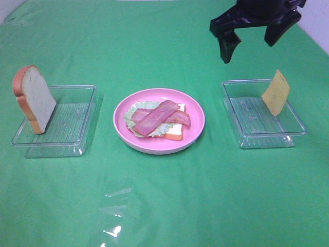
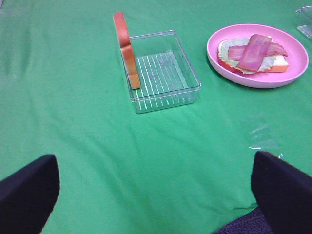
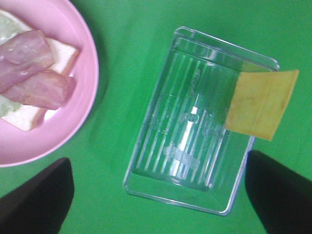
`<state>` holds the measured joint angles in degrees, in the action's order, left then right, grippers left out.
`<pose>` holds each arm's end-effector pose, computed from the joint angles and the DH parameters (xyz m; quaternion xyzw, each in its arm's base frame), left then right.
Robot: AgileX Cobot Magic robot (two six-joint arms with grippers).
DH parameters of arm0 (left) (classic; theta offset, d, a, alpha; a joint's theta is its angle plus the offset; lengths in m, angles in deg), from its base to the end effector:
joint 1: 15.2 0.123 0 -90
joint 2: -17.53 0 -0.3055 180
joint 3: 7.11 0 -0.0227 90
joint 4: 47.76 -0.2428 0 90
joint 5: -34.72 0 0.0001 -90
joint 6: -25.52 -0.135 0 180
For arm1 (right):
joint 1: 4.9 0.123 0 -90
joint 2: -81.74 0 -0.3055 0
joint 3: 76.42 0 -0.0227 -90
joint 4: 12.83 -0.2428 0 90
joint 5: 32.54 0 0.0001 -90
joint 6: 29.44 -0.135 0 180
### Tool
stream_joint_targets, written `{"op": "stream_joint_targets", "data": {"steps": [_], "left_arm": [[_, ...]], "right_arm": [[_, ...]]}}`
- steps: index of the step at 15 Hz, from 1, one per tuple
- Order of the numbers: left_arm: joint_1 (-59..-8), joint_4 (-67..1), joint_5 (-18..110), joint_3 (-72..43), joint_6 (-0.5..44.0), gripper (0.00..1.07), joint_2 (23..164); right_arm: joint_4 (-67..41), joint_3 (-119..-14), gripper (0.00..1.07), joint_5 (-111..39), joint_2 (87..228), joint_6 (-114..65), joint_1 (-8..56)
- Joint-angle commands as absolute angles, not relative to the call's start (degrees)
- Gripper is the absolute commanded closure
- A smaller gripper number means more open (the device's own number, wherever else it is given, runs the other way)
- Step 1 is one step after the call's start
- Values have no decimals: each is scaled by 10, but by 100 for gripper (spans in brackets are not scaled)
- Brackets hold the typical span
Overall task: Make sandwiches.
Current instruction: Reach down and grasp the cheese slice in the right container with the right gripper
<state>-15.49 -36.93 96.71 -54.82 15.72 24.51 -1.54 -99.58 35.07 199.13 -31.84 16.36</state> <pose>0.0010 -0.0224 0.2600 0.0805 0.8436 -0.0505 0.5285 0.4064 0.1319 0.2731 -0.1833 0.9657 -0.0615 0.1733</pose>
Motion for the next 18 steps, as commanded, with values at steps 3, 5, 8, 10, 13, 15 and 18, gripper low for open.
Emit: {"op": "stream_joint_targets", "data": {"steps": [3,5,8,10,13,15,18], "left_arm": [[-153,-368,967,-548,157,5,235],[-153,-368,967,-548,157,5,235],[-153,-368,967,-548,157,5,235],[-153,-368,967,-548,157,5,235],[-153,-368,967,-548,157,5,235],[-153,-368,967,-548,157,5,235],[-153,-368,967,-548,157,5,235]], "right_arm": [[-33,-998,15,358,1969,-322,85],[-39,-998,16,358,1969,-322,50],[-66,-995,16,354,1969,-316,-5],[-92,-995,16,347,1969,-307,-36],[-109,-995,16,335,1969,-294,-63],[-106,-995,16,321,1969,-294,-62],[-114,-995,16,313,1979,-294,-62]]}}
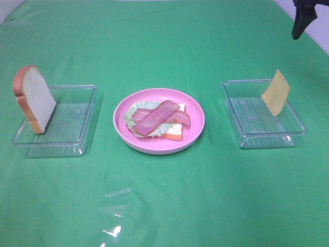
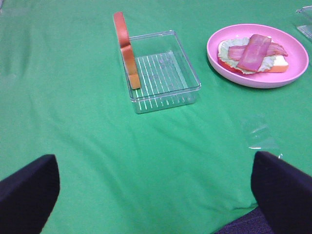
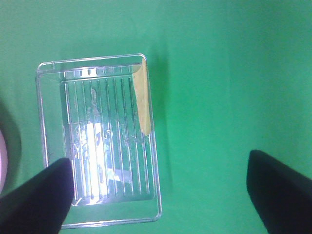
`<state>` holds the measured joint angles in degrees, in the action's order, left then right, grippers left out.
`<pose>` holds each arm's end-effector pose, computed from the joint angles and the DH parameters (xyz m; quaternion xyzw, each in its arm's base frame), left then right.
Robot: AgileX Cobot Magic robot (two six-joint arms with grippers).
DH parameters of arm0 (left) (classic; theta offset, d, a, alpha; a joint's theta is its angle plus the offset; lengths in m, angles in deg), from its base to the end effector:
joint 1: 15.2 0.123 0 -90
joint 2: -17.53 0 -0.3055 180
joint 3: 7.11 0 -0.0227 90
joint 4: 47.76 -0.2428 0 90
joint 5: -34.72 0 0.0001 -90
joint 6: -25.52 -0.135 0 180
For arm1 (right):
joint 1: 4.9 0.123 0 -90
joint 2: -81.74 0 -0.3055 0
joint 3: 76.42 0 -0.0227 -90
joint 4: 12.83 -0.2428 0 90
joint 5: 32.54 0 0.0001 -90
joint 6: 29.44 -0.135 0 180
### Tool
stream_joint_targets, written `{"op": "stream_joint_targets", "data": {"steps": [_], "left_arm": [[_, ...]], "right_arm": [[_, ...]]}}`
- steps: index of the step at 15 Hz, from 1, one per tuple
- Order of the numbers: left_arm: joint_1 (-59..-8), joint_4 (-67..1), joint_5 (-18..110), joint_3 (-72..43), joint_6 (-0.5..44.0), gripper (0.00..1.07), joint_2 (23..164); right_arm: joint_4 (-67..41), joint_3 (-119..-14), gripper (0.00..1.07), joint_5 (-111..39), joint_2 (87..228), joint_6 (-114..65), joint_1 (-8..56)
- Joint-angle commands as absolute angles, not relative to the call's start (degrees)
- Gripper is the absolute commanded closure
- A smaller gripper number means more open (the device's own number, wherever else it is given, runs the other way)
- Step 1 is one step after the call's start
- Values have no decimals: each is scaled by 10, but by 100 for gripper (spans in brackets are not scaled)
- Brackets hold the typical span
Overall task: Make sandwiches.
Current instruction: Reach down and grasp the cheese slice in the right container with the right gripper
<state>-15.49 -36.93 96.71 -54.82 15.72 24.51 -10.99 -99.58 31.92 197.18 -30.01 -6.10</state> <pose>0.0010 -0.0224 0.2600 0.0805 0.8436 -0.0505 0.5285 0.4278 -0.0129 0.2879 0.0113 0.9793 -0.0167 0.2015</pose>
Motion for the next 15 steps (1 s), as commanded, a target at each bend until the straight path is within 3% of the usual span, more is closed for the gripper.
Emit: {"op": "stream_joint_targets", "data": {"steps": [1,15], "left_arm": [[-153,-368,967,-548,157,5,235],[-153,-368,967,-548,157,5,235]], "right_arm": [[-118,-995,16,313,1987,-294,-62],[-186,-995,16,276,2102,-262,-62]]}}
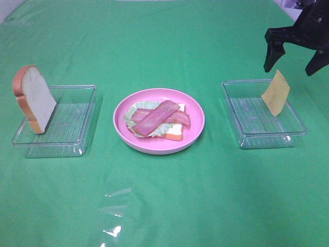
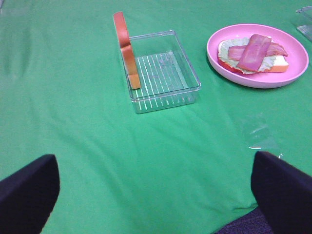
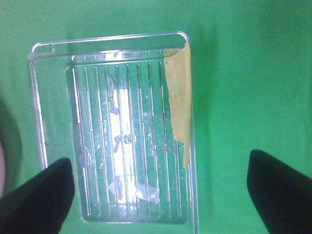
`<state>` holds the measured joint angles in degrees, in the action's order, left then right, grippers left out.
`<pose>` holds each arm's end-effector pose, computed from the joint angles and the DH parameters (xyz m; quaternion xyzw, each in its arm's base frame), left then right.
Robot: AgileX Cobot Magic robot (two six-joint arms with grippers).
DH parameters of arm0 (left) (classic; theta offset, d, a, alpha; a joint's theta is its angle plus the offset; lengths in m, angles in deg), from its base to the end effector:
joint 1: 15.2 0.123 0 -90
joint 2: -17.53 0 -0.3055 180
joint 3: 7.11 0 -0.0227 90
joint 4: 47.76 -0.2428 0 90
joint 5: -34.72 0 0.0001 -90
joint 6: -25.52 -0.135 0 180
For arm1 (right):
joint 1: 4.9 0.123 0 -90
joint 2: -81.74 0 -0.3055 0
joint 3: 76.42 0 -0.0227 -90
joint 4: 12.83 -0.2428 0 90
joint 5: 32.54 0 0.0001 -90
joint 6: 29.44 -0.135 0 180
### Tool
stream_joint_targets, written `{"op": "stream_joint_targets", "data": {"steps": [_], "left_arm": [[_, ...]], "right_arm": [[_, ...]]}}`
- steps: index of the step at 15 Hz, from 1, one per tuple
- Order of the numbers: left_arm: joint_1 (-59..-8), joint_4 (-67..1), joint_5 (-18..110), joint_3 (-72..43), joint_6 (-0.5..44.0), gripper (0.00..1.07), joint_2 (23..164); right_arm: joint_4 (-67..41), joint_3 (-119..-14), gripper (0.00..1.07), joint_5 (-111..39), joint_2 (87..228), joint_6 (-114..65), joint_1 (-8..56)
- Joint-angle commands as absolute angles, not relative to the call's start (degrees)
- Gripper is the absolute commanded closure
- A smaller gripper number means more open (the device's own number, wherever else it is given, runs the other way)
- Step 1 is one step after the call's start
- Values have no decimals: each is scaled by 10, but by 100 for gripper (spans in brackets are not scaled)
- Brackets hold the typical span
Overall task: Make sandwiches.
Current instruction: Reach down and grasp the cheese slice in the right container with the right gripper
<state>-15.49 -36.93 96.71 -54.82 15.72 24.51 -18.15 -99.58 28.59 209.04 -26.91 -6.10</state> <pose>0.0010 -0.0224 0.2600 0.0805 0.8436 -0.0505 0.5285 0.4606 0.0013 0.1986 0.0055 0.9908 0.0390 0.1294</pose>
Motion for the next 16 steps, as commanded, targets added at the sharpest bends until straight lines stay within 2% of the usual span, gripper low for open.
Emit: {"op": "stream_joint_targets", "data": {"steps": [1,8,9,10,11,12,16], "left_arm": [[-153,-368,967,-548,157,5,235],[-153,-368,967,-548,157,5,235],[-153,-368,967,-548,157,5,235],[-153,-368,967,-548,157,5,235],[-153,-368,967,-548,157,5,235],[-153,-368,967,-548,157,5,235],[-153,-368,967,-548,157,5,235]], "right_arm": [[-186,-995,16,273,2105,-262,-62],[-176,-995,17,240,2153,-265,-62],[-176,-995,21,234,2153,-265,-62],[-176,-995,21,234,2153,-265,-62],[-170,-995,31,229,2153,-271,-62],[-168,-995,35,228,2153,-272,-62],[-166,-995,46,229,2157,-280,-62]]}}
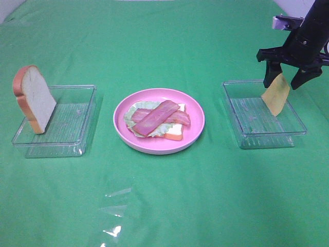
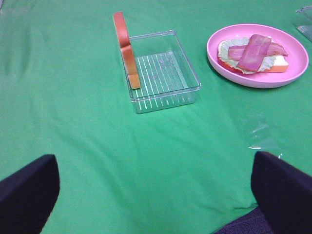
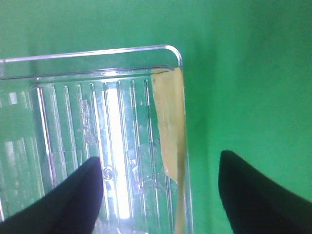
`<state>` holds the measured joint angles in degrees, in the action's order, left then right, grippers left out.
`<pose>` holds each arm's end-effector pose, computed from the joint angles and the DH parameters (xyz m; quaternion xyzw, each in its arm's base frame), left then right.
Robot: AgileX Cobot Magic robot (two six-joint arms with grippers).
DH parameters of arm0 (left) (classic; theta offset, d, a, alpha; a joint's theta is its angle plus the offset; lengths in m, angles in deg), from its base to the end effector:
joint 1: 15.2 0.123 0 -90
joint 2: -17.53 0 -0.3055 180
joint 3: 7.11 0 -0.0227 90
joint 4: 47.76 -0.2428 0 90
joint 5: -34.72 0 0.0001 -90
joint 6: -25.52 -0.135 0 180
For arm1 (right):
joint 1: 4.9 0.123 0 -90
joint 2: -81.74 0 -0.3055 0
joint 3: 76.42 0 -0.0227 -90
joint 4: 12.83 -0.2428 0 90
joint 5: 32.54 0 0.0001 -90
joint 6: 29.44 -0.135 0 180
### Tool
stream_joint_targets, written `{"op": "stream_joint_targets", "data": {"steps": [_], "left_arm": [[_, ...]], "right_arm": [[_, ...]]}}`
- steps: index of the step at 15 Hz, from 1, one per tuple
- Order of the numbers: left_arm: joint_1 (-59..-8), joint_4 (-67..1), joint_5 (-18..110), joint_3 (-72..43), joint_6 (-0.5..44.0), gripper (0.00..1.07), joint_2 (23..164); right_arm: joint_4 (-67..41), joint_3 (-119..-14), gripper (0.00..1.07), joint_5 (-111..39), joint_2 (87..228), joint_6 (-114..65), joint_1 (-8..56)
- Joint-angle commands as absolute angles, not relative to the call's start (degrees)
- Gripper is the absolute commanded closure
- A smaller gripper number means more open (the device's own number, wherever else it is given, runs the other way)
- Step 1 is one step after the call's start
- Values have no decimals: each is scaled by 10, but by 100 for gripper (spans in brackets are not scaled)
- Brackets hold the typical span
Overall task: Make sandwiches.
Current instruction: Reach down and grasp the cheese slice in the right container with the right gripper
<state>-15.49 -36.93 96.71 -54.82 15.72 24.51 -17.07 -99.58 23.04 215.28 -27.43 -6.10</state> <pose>0.0010 -0.0224 0.2600 0.0805 0.8436 -0.0505 0.5285 0.4788 -0.0018 0.1505 0.0100 0.9919 0.0294 0.1230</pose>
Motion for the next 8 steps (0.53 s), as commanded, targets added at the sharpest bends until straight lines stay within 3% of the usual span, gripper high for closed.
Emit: {"op": "stream_joint_targets", "data": {"steps": [1,3,6,8], "left_arm": [[-153,-368,967,-548,157,5,235],[-153,-368,967,-548,157,5,235],[-153,-368,967,-548,157,5,235],[-153,-368,967,-548,157,5,235]], "right_arm": [[-166,-995,47,231,2159,-281,-62],[-166,-995,59,234,2165,-284,-62],[-164,-995,107,237,2169,-284,-62],[-162,-995,107,237,2169,-282,-62]]}}
